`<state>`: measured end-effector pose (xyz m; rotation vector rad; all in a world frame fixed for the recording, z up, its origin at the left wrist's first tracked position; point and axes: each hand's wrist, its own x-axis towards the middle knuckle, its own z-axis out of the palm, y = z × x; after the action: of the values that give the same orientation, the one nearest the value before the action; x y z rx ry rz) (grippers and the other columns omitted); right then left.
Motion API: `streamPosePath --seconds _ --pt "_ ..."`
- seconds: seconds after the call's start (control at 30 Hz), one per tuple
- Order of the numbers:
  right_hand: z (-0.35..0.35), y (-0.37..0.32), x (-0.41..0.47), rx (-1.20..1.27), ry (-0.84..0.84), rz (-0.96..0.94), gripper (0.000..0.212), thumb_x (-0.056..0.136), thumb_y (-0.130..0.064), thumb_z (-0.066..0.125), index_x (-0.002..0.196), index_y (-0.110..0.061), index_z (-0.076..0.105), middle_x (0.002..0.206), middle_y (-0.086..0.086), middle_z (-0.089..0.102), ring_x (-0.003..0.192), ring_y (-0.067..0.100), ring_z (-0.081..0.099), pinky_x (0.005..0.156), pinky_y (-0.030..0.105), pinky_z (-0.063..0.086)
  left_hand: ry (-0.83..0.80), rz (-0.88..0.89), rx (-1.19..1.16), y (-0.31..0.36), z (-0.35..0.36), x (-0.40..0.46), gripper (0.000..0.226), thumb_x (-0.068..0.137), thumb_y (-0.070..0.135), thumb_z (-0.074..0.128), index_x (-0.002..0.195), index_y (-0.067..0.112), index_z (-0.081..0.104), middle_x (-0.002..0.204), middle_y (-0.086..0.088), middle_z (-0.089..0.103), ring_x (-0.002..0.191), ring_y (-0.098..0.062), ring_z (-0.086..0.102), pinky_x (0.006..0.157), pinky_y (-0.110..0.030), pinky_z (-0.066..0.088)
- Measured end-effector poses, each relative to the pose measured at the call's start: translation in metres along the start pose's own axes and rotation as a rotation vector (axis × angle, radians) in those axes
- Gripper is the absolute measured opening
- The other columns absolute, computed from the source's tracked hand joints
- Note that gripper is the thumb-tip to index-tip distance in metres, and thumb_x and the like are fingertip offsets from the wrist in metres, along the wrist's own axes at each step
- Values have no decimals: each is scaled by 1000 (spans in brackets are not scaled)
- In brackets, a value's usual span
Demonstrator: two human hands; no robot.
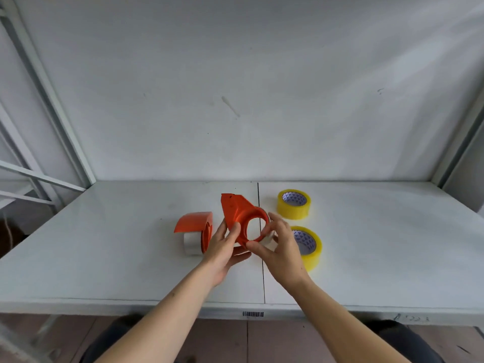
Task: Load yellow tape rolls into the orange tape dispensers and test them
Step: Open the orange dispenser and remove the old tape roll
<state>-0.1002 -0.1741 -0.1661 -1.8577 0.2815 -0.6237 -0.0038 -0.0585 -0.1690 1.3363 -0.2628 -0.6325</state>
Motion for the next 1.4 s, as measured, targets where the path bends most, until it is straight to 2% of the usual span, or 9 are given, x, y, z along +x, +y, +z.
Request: streamPosePath --seconds 0.2,0.43,0.63,0.77,0.93,1.07,1.17,1.27,1.4 --pt "-9 3 28 316 78 86 52 79 -12 81 119 -18 49 100 -12 72 86 13 73 70 25 58 -84 -23 -249 -7 -5 34 46 97 37 47 135 12 52 128 -21 63 113 -38 65 92 -50 55" --pt "-5 26 45 495 -74 151 45 74 -21 77 111 2 66 101 19 75 92 27 73 79 34 58 -221 -153 -398 -30 -7 58 64 95 57 40 142 14 48 142 -22 52 135 -41 45 112 -57 35" --pt "-9 17 67 586 -45 163 38 74 -27 74 106 -6 71 102 15 76 93 24 72 86 37 59 -230 -185 -505 -33 -10 63 54 98 50 42 125 8 62 119 -24 60 105 -36 60 93 -52 51" --pt "-22 1 87 646 11 247 41 74 -35 72 98 -1 71 91 11 75 84 21 71 79 40 58 -196 -234 -529 -35 -13 64 63 96 51 40 131 1 57 121 -26 57 96 -34 60 85 -46 47" --pt "-32 -7 112 612 49 345 38 93 -31 64 97 6 67 98 21 67 86 28 65 88 48 55 -137 -267 -497 -36 -17 62 50 99 40 38 139 13 50 135 -28 55 117 -43 56 98 -54 43" --pt "-18 -8 116 610 32 354 33 96 -28 61 94 5 67 89 16 71 75 23 69 81 41 57 -65 -201 -452 -30 -14 64 43 96 24 44 138 19 50 140 -20 55 123 -40 55 95 -58 47" --pt "-8 -1 112 640 45 348 30 97 -24 59 97 4 67 90 16 70 78 24 68 87 45 55 27 -130 -232 -28 -3 61 49 99 46 42 138 18 49 138 -11 59 121 -26 59 99 -49 48" --pt "3 4 106 637 59 347 34 96 -24 61 106 9 67 100 23 68 90 30 65 92 49 54 123 76 151 -33 1 55 73 87 69 46 150 35 30 156 17 29 143 -4 30 117 -31 25" --pt "13 8 101 653 48 385 43 95 -26 62 113 13 63 110 33 68 93 39 67 84 45 57 137 432 262 -28 13 43 37 94 41 43 130 38 51 145 19 45 141 2 32 110 -11 28"
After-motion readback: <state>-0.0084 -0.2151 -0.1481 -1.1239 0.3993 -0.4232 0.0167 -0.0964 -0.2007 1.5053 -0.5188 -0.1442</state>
